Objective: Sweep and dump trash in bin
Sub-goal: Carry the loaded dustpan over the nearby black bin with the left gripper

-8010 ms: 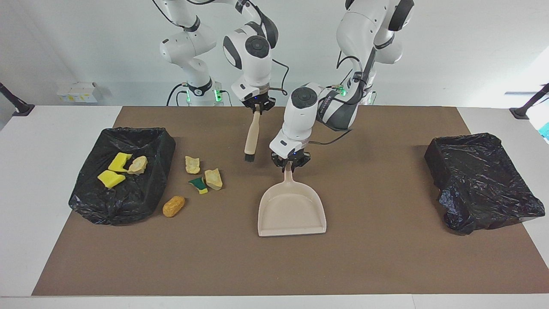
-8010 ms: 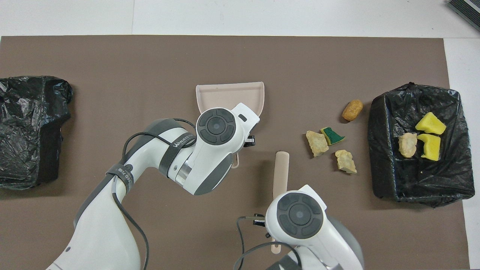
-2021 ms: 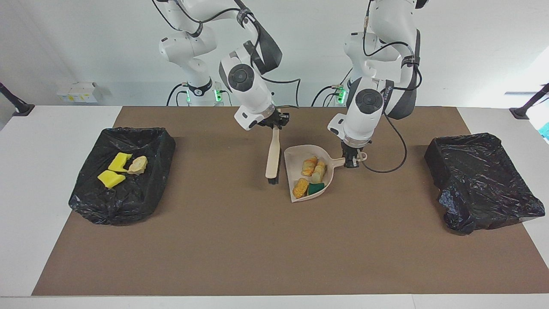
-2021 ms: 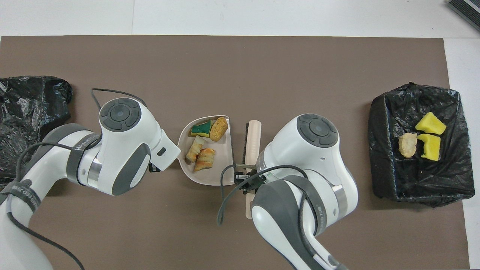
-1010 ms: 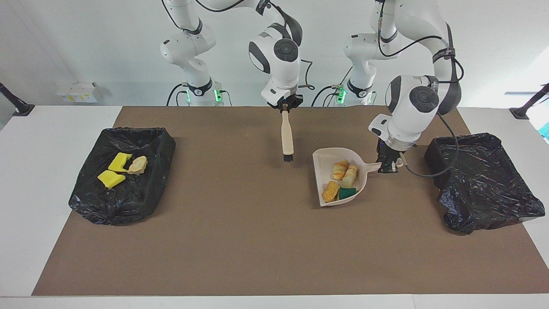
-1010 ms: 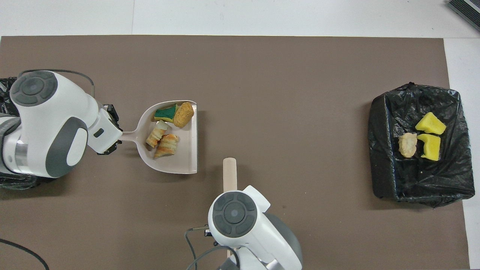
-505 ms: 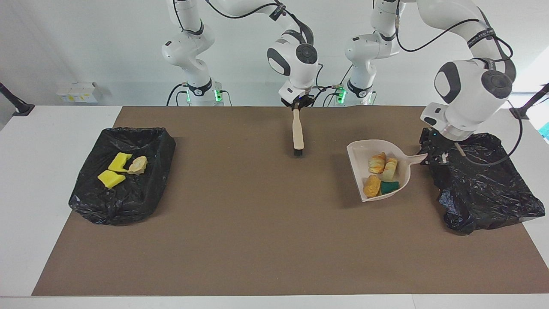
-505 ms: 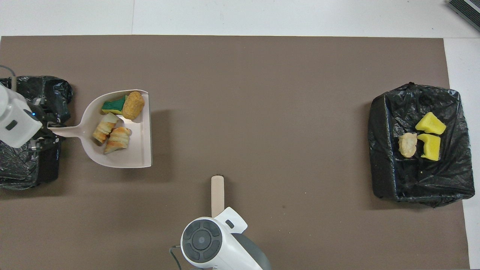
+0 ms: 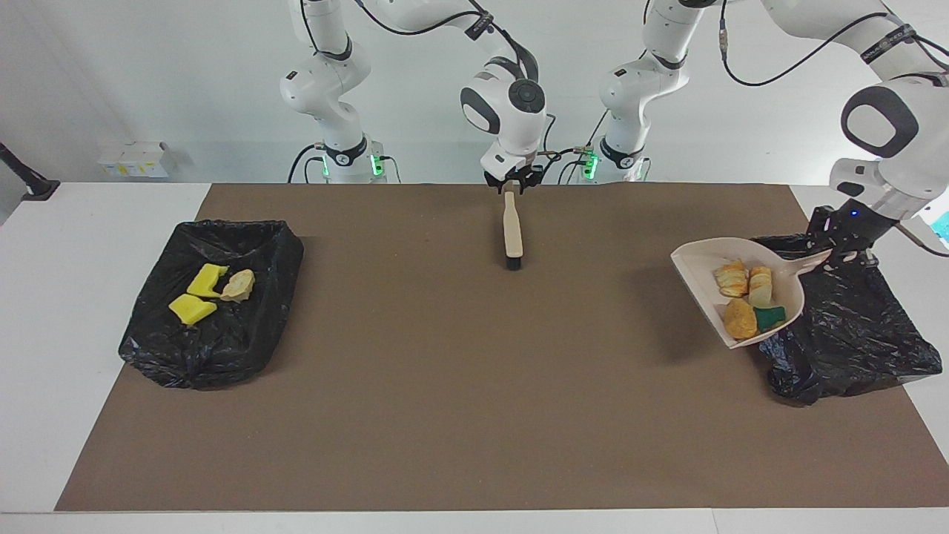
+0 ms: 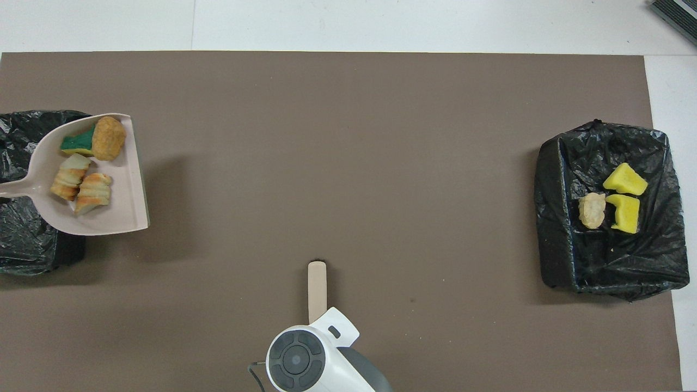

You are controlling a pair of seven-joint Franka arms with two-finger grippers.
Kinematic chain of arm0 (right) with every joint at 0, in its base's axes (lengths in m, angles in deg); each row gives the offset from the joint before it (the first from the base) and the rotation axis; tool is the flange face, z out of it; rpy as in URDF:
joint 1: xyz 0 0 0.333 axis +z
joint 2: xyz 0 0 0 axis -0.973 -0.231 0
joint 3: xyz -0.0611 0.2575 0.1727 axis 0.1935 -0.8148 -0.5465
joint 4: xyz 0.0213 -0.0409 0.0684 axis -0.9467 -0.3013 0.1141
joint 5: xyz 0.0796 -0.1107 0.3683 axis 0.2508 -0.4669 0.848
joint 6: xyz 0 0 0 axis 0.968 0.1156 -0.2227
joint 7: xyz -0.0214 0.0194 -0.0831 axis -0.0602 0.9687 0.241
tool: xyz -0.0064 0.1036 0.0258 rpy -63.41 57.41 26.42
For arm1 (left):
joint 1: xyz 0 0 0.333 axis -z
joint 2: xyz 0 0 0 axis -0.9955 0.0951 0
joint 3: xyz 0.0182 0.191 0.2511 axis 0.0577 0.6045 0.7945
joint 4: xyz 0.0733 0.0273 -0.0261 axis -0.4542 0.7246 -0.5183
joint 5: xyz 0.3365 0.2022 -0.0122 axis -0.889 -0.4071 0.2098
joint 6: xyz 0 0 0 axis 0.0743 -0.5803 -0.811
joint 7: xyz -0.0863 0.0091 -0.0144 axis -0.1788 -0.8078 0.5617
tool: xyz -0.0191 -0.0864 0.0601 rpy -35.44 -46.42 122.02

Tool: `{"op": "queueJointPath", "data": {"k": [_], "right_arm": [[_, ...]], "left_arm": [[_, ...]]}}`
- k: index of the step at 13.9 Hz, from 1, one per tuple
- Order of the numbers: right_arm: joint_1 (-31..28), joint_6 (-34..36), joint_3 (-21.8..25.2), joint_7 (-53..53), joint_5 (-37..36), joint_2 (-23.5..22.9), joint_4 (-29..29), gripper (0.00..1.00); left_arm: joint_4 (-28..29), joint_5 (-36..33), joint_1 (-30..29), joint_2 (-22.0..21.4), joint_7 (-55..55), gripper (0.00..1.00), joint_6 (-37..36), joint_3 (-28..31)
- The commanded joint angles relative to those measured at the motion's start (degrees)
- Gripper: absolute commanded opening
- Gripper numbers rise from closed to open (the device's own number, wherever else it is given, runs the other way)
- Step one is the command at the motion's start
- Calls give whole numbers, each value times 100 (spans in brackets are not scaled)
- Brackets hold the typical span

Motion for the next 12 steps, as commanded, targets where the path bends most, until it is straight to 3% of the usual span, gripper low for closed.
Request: {"op": "queueJointPath", "data": {"k": [1,4,8,12], "right_arm": [[-102,494,59,113,-134,127,291,100],[-576,934,60,-140,-160,363,599,100],[-1375,1925,68,-992,-187,478,1345,100],[-2148,2674,68,-2064,-520,478,2110,100]], "left_arm": [[-677,95,-551,393,159,0,-339,-73],[-1282,33,-921,657,177,0,-533,-73],[-1977,-783,-1080,1061,360,0,-366,-55],[-1988,-1582,-1036,1097,362,0,267,68]]}}
